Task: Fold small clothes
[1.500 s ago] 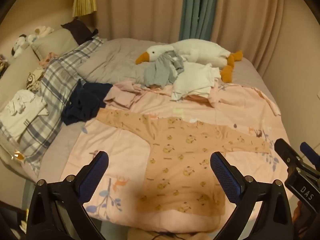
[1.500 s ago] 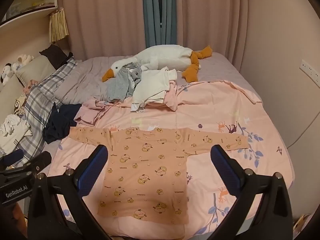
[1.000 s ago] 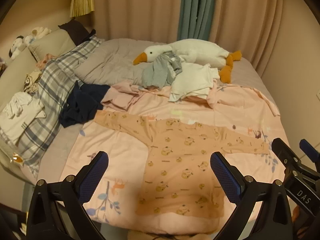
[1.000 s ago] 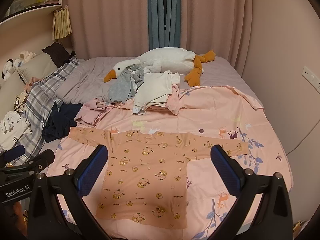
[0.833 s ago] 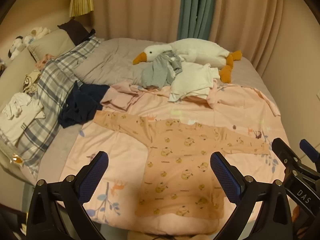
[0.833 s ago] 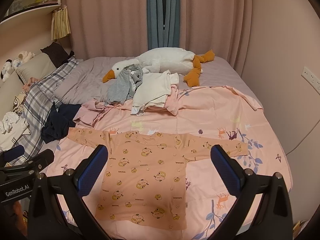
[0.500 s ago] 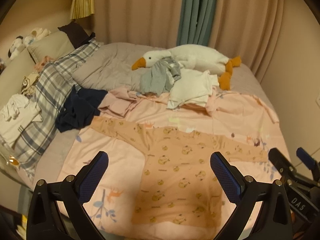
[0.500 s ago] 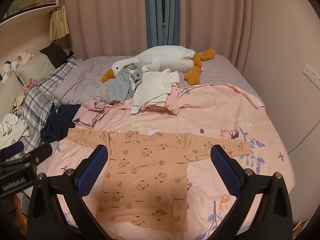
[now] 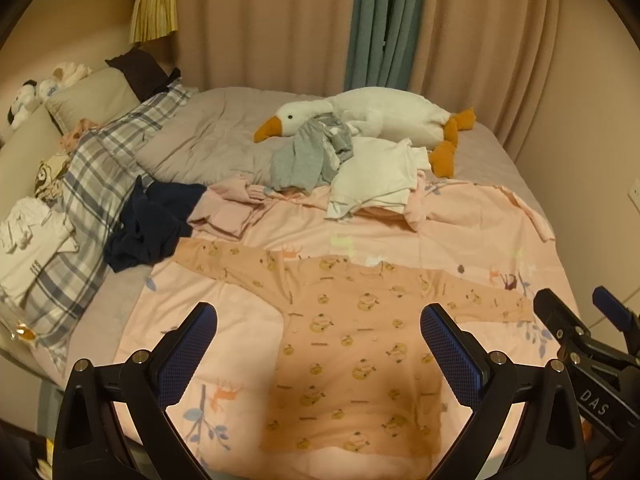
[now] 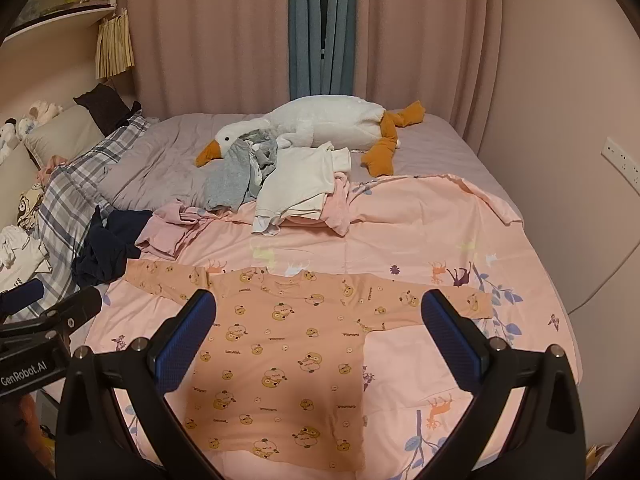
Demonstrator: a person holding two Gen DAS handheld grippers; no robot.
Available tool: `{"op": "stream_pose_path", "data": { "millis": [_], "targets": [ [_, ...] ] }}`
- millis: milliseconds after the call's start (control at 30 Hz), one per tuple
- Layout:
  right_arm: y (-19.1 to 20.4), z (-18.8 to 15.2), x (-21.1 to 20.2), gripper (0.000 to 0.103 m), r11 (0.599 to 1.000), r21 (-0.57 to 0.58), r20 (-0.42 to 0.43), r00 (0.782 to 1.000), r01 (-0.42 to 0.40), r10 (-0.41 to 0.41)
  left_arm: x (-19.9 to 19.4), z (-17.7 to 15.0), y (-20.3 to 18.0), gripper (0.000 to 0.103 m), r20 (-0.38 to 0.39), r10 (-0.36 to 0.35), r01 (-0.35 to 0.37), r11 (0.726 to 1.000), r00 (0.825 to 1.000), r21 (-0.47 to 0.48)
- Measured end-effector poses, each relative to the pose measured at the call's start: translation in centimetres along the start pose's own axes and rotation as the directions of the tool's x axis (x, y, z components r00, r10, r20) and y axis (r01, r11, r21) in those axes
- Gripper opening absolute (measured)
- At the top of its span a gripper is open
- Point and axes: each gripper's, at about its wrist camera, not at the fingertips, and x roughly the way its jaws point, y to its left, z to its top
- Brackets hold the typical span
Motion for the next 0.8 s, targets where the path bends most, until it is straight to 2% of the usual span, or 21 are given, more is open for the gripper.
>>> {"op": "stream_pose_path", "data": {
  "millis": [367, 800],
  "targets": [
    [-0.06, 0.08, 0.3, 0.103, 1.0, -0.013, -0.013, 1.0, 0.011, -0.011, 0.54, -0.11, -0.41, 0.102, -0.009, 0.024, -0.024, 1.0, 1.0, 0.009],
    [-0.12, 0.19, 0.64, 0.103, 1.0, -0.011, -0.019, 1.0, 0.004, -0.004, 0.85, 0.53, -0.55, 0.102, -0.003, 0.02, -0.02, 1.0, 1.0, 0.008]
  ]
}}
